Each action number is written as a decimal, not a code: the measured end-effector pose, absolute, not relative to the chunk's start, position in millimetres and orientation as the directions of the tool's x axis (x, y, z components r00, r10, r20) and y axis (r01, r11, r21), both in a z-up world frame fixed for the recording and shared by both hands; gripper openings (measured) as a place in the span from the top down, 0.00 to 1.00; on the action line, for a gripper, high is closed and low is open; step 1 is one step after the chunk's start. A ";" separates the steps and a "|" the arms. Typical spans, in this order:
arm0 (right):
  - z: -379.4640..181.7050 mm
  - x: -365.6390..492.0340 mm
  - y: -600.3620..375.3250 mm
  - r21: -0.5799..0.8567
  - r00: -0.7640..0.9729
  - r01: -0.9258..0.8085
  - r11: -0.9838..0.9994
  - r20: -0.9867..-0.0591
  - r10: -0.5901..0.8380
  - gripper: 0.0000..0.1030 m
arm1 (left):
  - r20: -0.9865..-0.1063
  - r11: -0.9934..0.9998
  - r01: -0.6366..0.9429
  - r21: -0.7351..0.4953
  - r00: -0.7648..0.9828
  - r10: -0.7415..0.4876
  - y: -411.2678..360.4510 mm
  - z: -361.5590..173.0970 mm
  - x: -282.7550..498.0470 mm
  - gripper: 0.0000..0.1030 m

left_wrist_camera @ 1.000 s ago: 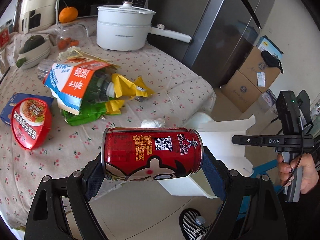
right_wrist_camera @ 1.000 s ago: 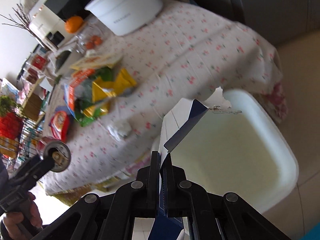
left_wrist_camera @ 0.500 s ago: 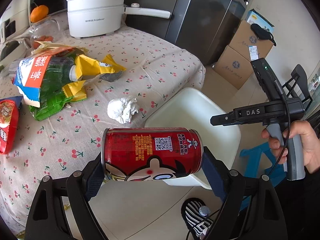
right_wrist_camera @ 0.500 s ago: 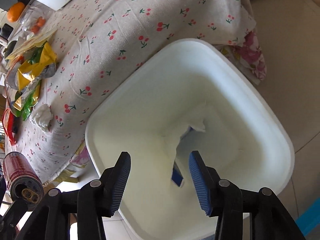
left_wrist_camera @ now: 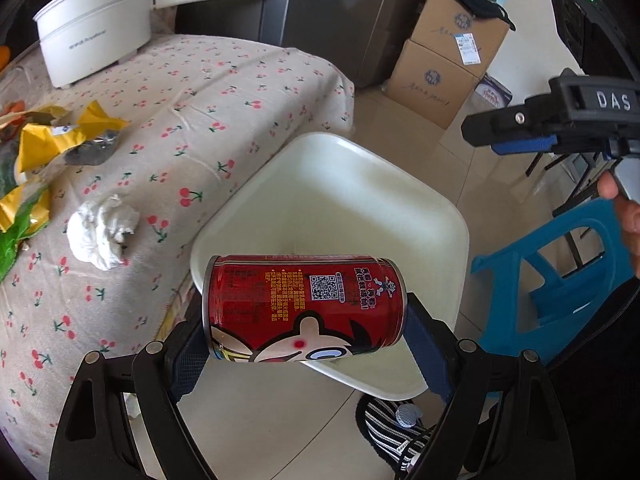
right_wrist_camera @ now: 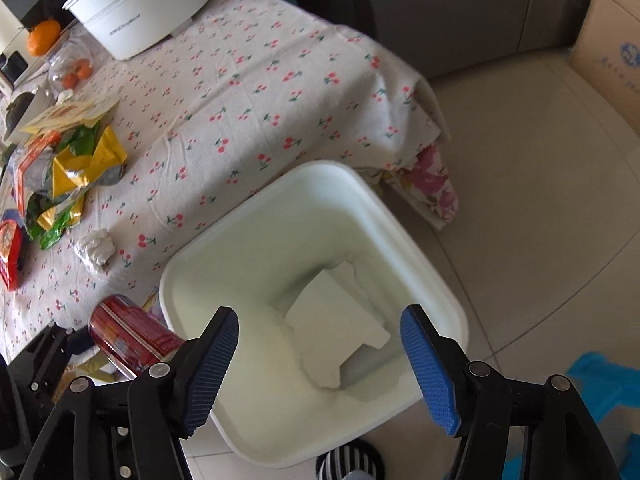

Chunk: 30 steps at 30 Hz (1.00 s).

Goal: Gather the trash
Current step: 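Lower the red can over the bin and open the left gripper, then grasp the red instant-noodle bowl by its rim with the left gripper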

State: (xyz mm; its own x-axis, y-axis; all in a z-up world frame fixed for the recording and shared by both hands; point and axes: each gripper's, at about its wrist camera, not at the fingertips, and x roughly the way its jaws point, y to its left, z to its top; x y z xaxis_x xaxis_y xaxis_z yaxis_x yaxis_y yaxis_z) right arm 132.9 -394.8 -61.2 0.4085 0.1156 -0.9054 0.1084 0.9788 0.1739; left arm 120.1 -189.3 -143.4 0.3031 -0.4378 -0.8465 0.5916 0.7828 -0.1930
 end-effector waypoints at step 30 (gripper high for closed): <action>-17.0 155.3 -322.6 0.178 0.516 -0.013 0.984 -0.842 0.159 0.23 | -0.797 0.982 0.161 -0.103 0.577 -0.179 24.4 -60.7 128.2 0.11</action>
State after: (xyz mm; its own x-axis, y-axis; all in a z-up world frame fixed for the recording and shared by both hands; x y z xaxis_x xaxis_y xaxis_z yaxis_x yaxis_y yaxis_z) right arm 155.3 -322.6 -17.0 0.5162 0.1590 -0.8416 -0.0126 0.9839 0.1781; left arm 128.2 24.4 -60.7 0.5772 -0.1785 -0.7969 0.1608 0.9816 -0.1035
